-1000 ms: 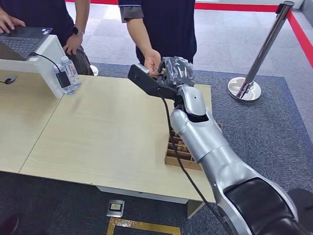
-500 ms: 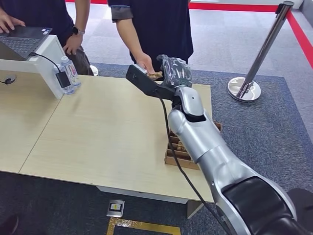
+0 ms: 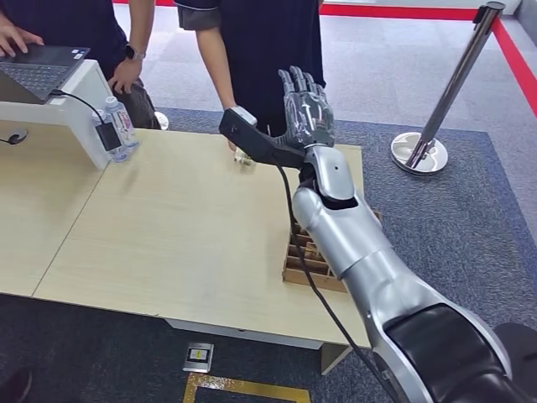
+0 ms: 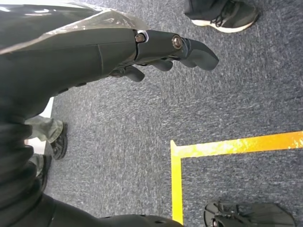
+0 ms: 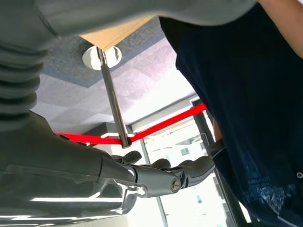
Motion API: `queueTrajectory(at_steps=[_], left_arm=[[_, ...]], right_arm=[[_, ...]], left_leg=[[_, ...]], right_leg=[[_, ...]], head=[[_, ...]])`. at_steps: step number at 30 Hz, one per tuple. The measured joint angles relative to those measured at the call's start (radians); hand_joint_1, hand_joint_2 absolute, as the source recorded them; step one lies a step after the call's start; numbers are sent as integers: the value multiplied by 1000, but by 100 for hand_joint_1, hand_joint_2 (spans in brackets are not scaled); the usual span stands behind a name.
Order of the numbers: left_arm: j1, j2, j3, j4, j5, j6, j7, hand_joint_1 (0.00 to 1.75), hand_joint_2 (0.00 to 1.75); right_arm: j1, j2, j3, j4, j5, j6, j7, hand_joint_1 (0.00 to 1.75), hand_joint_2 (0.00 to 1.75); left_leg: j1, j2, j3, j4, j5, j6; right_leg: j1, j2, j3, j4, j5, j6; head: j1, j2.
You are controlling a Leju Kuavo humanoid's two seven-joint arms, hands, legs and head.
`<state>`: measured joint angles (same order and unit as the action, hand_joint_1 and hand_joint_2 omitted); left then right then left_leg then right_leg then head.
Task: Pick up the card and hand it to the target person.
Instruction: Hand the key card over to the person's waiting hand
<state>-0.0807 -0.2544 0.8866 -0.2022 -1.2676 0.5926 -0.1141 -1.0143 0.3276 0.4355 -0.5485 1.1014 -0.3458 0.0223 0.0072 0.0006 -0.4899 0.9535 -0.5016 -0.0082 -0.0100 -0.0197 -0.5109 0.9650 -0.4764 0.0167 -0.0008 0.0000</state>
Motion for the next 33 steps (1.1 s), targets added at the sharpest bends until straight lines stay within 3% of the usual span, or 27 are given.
queueTrajectory(at_steps=[3,6,9,11,13,15,19,22,24,26,29,33], left_arm=[[0,0,2,0,10,0,6,0,175],[1,-1,10,0,26,3,7,0,175],[8,-4,21,0,42,12,5,0,175],[14,-6,27,1,50,19,3,0,175],[18,-7,32,1,55,23,1,0,175],[19,-9,37,2,57,24,0,0,175],[16,-10,44,2,53,23,0,0,175],[17,-12,44,2,45,17,0,0,175],[20,-13,45,2,42,16,1,0,175],[17,-13,45,2,40,15,6,0,175],[11,-14,46,2,40,13,15,0,175],[10,-15,46,2,47,16,23,0,175]], right_arm=[[53,-46,-1,-75,27,-39,0,0,0],[172,-133,-25,-224,71,-128,21,0,0],[371,-232,-116,-451,114,-259,18,0,0],[539,-265,-239,-635,91,-325,-72,0,0],[697,-263,-400,-811,28,-352,-213,0,0],[806,-253,-539,-937,-15,-357,-296,0,0],[917,-225,-713,-1102,-56,-357,-332,0,0],[1010,-163,-897,-1192,-324,-349,-403,0,0],[1074,-120,-1064,-1204,-526,-333,-469,0,0],[1098,-93,-1209,-1162,-590,-325,-514,0,0],[1076,-93,-1385,-994,-556,-336,-524,0,0],[1019,-151,-1541,-653,-471,-347,-443,0,0]], left_leg=[[0,0,0,0,0,0],[0,-2,0,1,0,1],[0,-4,0,1,-2,2],[0,-5,-1,1,-3,4],[0,-5,-2,1,-5,4],[0,-4,-2,1,-6,4],[0,-1,0,0,-6,3],[1,-6,1,0,-5,4],[1,-6,0,0,-6,3],[1,-2,1,-1,-8,2],[1,1,3,-1,-8,4],[1,1,5,-1,-8,5]], right_leg=[[0,0,0,-1,0,0],[0,0,2,-3,0,1],[0,0,3,-5,0,2],[0,0,3,-6,0,3],[0,-1,3,-6,-1,4],[0,0,2,-6,-2,4],[0,0,1,-6,-2,3],[1,-2,4,-7,-4,5],[0,-2,5,-6,-4,5],[0,0,5,-6,-3,3],[0,2,6,-6,-4,4],[0,2,7,-6,-3,4]], head=[[0,0],[0,0],[0,0],[1,0],[1,0],[1,0],[1,0],[2,0],[1,0],[0,0],[1,0],[1,0]])
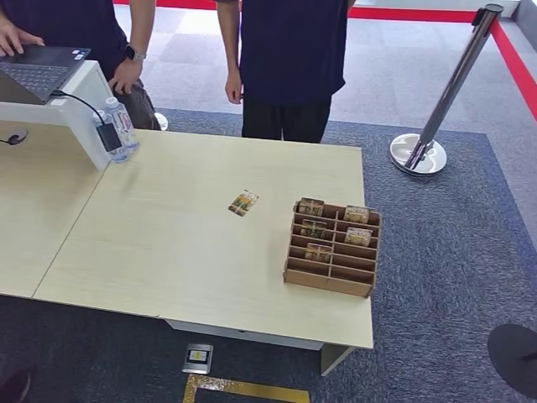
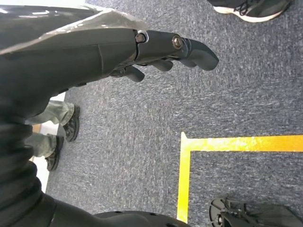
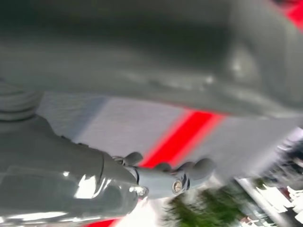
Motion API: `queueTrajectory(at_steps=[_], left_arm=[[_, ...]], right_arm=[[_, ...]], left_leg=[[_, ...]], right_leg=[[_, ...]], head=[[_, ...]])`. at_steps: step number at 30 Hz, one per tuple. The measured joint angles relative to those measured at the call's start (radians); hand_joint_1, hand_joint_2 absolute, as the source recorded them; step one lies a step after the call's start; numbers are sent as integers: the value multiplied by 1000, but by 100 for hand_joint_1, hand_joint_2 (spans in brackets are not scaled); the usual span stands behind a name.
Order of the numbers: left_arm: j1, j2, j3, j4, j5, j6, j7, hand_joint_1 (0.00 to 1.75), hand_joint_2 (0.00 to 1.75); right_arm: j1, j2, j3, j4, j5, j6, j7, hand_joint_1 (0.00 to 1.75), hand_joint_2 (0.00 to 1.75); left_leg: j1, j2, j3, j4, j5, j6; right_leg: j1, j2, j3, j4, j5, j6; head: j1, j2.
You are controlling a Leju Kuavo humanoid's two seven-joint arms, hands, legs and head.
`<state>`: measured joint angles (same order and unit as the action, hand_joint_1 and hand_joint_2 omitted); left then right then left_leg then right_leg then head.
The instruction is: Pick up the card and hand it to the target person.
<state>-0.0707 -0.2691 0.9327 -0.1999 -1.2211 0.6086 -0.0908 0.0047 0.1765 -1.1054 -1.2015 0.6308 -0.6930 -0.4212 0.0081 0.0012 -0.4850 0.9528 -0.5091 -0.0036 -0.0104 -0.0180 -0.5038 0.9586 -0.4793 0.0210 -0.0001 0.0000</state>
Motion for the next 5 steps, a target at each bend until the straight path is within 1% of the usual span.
queueTrajectory(at_steps=[4,5], left_arm=[[-1,-1,0,0,0,3,1,0,175],[-1,-1,0,0,0,3,1,0,175]], right_arm=[[-46,-54,-107,358,170,-2,149,0,0],[-50,-58,-119,398,189,-2,167,0,0]], left_leg=[[0,0,1,0,0,0],[0,0,1,0,1,-1]], right_leg=[[1,0,0,0,0,0],[1,0,0,0,0,0]], head=[[0,0],[0,0]])
